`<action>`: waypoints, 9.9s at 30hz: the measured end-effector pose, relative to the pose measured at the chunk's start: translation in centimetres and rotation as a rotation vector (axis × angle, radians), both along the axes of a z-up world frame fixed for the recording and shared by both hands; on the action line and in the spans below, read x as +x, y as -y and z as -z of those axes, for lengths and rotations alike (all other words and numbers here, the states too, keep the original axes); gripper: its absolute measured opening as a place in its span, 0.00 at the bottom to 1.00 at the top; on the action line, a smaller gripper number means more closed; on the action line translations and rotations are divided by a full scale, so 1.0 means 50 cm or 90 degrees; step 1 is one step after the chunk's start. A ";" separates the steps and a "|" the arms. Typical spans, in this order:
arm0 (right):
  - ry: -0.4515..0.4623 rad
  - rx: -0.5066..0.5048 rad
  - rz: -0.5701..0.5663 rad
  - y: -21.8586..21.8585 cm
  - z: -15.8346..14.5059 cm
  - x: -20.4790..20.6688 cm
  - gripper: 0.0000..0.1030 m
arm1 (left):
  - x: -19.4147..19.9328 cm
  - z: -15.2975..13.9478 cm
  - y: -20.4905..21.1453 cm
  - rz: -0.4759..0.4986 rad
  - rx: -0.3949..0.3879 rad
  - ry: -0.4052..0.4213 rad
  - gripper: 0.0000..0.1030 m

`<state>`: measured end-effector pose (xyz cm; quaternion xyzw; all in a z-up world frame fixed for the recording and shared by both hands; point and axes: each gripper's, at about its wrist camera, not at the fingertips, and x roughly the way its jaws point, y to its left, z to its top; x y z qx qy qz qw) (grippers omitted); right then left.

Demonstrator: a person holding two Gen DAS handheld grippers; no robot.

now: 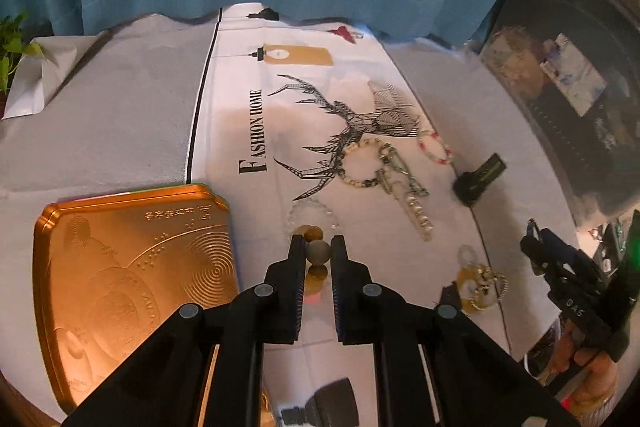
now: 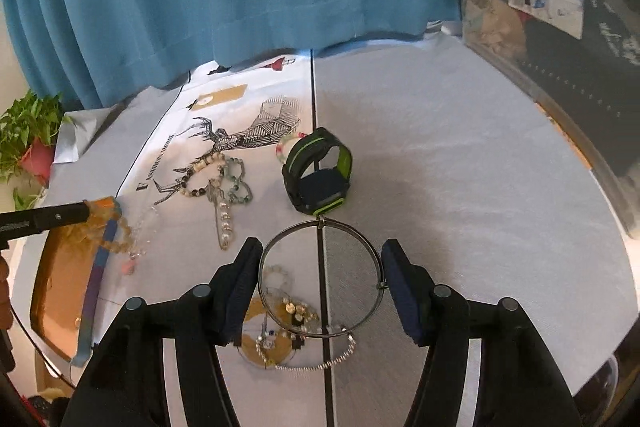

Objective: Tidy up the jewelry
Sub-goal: 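Grasp the wooden bead bracelet with the left tool while the right tool grasps the silver bangle, then carry both bracelets over the copper tray and open both tools to drop them, then lift both open tools away from the copper tray, then grasp the crystal bead bracelet with the left tool while the right tool grasps a chain bracelet, then carry both bracelets to the copper tray and open both tools to release them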

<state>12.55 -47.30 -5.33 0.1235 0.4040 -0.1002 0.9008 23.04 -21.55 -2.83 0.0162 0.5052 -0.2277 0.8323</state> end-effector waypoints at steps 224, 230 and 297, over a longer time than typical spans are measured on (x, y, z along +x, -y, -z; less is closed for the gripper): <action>-0.018 -0.131 -0.131 0.086 0.110 -0.098 0.04 | -0.155 0.155 0.370 0.201 0.061 -0.018 0.06; 0.012 0.011 -0.038 0.163 0.066 -0.109 0.03 | -0.154 0.052 0.296 0.173 0.041 0.044 0.06; 0.078 -0.074 -0.343 -0.566 -0.211 -0.363 0.03 | -0.495 -0.138 -0.443 -0.119 -0.012 0.161 0.06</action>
